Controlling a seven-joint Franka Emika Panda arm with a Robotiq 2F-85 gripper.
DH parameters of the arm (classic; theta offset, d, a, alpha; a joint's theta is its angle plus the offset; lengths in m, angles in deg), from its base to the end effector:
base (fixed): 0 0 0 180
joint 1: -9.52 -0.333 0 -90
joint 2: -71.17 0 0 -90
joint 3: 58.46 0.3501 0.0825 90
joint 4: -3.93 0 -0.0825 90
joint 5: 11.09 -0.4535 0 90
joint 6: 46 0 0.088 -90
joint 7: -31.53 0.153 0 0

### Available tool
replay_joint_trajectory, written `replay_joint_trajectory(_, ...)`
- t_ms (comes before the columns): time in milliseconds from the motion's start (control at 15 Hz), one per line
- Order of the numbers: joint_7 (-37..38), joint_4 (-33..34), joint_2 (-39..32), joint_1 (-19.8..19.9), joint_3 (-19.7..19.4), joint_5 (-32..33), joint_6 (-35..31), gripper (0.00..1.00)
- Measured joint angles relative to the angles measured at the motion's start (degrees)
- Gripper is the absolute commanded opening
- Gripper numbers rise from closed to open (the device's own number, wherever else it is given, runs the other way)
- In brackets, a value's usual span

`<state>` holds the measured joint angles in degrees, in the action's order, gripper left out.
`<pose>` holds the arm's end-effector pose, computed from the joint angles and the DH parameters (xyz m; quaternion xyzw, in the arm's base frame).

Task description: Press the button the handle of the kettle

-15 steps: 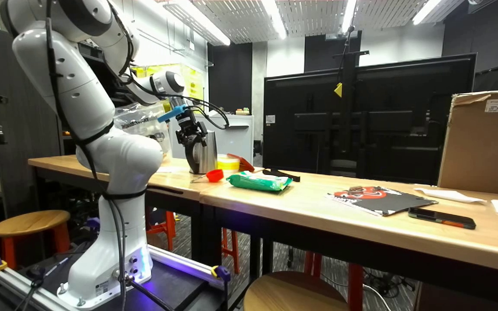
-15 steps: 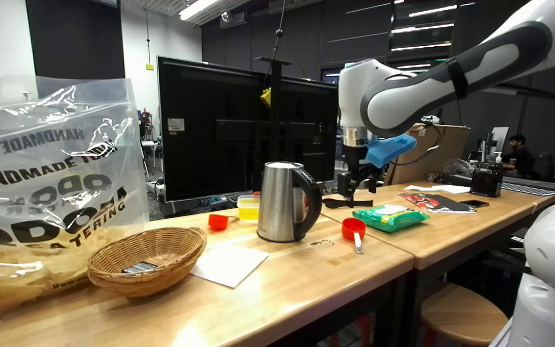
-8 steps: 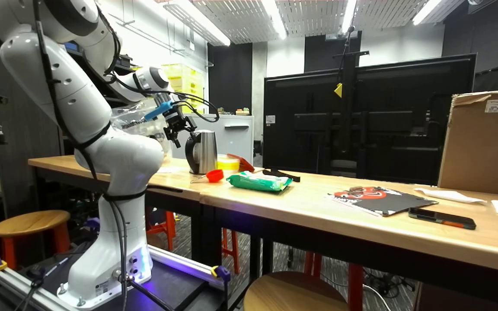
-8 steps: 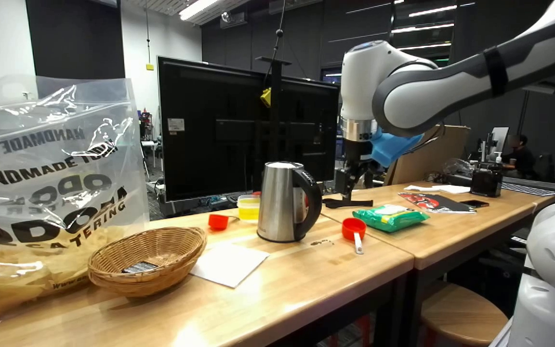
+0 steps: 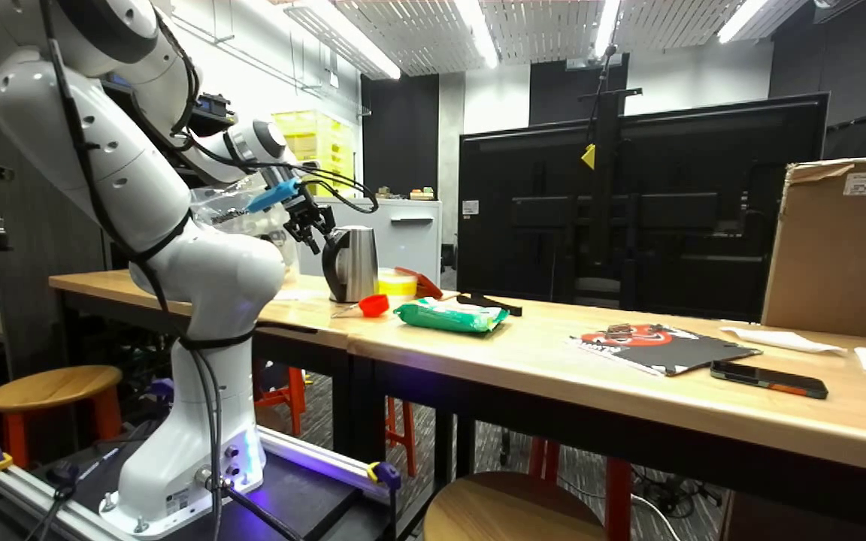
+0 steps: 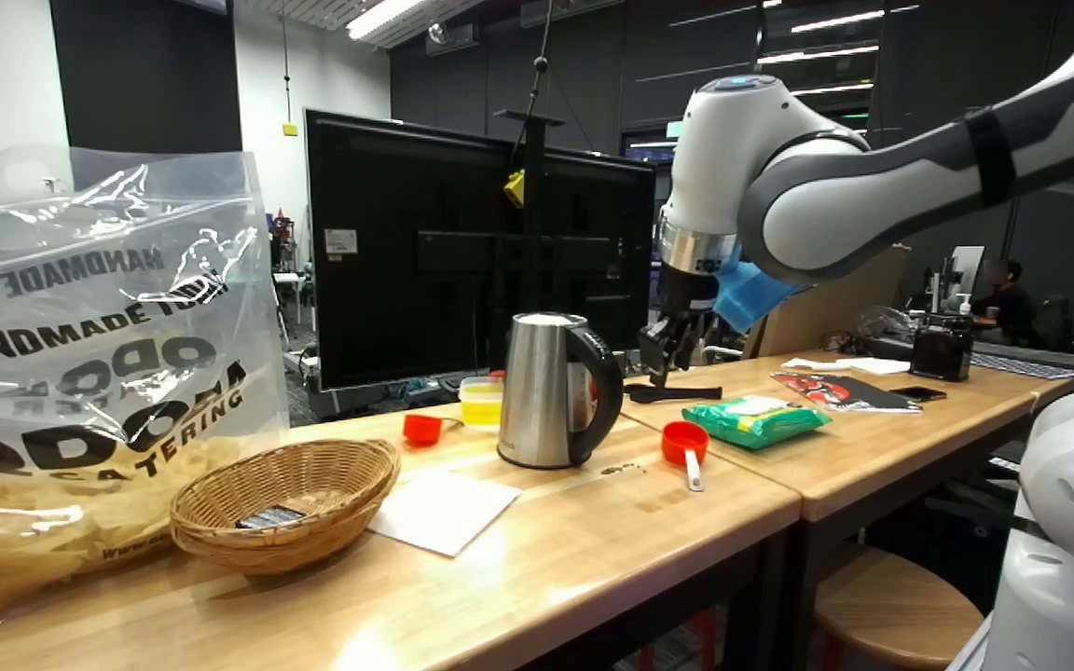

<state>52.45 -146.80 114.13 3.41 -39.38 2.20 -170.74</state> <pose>0.3827 0.1527 0.4561 0.9670 0.0621 0.1928 0.1547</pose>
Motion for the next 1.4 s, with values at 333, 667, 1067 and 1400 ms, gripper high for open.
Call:
replay_joint_trajectory(333,0.0,-1.6,0.5,0.4,0.0,0.0,-4.7,0.00)
replay_joint_trajectory(667,-0.1,-1.4,1.5,0.9,0.0,0.0,-5.3,0.00)
replay_joint_trajectory(1067,-0.7,-1.6,1.6,0.9,-0.1,0.0,-8.6,0.00)
replay_joint_trajectory(1400,-3.1,-2.0,-0.1,1.1,-1.1,0.0,-14.9,0.00)
